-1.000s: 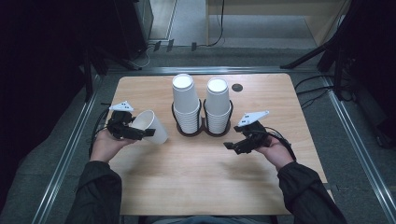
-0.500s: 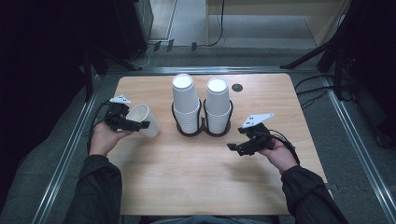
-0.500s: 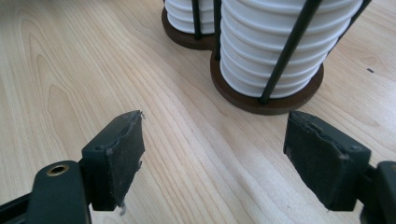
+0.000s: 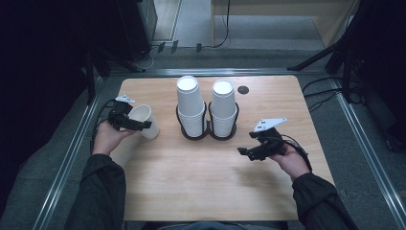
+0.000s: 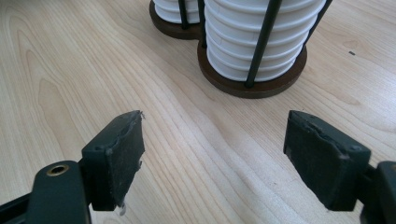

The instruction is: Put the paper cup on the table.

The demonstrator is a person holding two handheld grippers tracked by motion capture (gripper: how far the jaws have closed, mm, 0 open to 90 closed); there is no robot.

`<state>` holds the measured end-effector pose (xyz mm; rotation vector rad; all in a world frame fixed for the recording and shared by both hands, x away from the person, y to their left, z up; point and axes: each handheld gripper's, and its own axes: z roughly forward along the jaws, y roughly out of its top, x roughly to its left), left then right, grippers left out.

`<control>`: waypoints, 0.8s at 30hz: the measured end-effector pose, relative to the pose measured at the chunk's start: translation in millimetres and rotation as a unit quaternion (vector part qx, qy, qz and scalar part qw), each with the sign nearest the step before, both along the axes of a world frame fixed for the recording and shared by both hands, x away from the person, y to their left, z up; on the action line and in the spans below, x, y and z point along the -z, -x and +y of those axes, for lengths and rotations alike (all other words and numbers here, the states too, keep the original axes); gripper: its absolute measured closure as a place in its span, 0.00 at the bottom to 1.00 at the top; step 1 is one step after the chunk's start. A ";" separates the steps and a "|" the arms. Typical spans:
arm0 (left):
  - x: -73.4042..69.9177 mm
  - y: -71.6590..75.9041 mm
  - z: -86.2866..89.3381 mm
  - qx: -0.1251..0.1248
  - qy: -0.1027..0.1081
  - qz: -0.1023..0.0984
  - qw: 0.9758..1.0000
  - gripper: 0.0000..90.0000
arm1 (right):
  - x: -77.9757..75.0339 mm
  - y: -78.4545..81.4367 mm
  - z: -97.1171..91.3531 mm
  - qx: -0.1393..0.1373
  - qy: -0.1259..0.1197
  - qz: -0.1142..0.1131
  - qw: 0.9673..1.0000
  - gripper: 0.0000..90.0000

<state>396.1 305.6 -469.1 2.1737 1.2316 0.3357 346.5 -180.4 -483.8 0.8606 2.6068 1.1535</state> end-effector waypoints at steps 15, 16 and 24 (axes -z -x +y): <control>1.4 -1.1 -8.6 0.010 -0.024 -0.011 1.000 0.11 | -0.2 0.8 -1.0 0.000 -0.001 -0.001 1.000 0.23; 1.4 -1.2 -8.6 0.009 -0.023 -0.010 1.000 0.11 | -0.1 0.8 -1.0 0.000 0.000 -0.001 1.000 0.23; 2.2 -1.6 -6.3 0.007 -0.010 -0.006 1.000 0.09 | -0.2 0.9 -1.0 -0.001 0.000 -0.001 1.000 0.23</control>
